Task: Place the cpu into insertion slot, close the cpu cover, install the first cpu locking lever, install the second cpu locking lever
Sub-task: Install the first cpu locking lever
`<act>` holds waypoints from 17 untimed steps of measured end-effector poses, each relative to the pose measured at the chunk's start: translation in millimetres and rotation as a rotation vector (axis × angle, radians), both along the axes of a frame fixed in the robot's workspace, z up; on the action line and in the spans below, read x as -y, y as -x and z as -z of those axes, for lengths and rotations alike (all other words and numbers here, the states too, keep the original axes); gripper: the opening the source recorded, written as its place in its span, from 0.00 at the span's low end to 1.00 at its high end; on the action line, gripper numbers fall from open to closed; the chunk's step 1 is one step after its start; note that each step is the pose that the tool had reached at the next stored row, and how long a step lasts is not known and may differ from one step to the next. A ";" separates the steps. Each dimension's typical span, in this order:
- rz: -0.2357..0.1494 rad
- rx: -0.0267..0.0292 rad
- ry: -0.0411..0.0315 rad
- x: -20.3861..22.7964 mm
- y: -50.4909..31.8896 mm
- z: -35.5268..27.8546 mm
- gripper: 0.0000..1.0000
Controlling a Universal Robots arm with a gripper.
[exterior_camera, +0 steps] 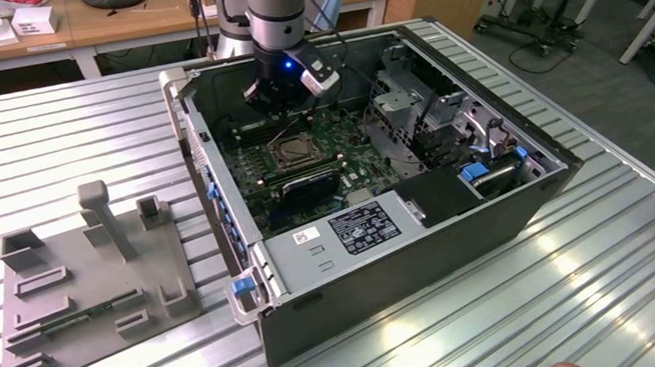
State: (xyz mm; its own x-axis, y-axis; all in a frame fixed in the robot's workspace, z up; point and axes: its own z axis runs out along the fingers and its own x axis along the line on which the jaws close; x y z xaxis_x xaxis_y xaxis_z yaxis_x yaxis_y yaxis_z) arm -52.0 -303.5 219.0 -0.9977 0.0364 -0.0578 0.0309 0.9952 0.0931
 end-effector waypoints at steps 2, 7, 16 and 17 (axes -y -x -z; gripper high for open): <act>0.000 -0.0001 0.0001 0.0 0.0 0.9 0.10; 0.000 -0.0003 0.0005 0.1 -0.1 2.8 0.10; 0.000 -0.0001 0.0001 0.0 -3.9 5.1 0.10; 0.000 -0.0001 0.0002 0.0 -4.2 5.6 0.10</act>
